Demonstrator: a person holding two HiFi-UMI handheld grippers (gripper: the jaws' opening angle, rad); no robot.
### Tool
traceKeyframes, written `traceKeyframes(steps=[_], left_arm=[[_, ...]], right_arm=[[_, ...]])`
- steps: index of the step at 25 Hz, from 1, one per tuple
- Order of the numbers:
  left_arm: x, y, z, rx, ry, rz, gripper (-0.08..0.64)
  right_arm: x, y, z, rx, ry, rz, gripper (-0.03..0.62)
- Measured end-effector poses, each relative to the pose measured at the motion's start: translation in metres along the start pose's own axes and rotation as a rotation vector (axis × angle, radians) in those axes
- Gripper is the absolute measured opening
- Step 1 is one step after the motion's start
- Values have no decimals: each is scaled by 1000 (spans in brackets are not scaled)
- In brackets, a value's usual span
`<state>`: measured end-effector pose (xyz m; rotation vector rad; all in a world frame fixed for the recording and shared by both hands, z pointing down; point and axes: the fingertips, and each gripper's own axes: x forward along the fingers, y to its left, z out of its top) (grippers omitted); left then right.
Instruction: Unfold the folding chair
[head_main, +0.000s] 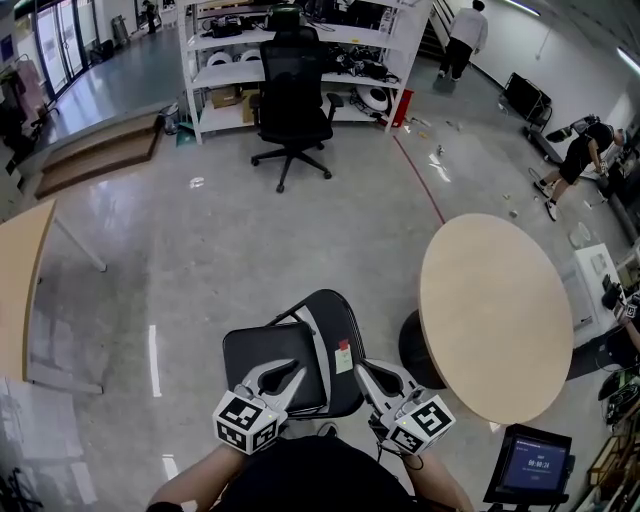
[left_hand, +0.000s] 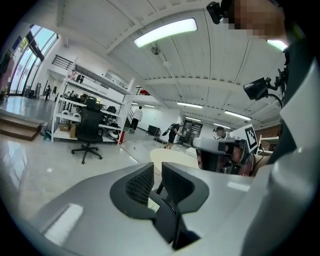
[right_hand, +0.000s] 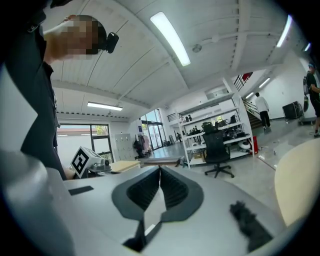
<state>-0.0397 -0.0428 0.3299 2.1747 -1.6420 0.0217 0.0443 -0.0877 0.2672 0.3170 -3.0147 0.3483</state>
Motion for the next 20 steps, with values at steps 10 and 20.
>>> traceKeyframes(steps=[10,20], left_arm=[[-5,0,-8,-15,7,23,55],[-5,1,-10,-20,12,22,55]], right_arm=[[-2,2,-2,6,-5,0,8],[-2,2,-3,1,3,-3,8]])
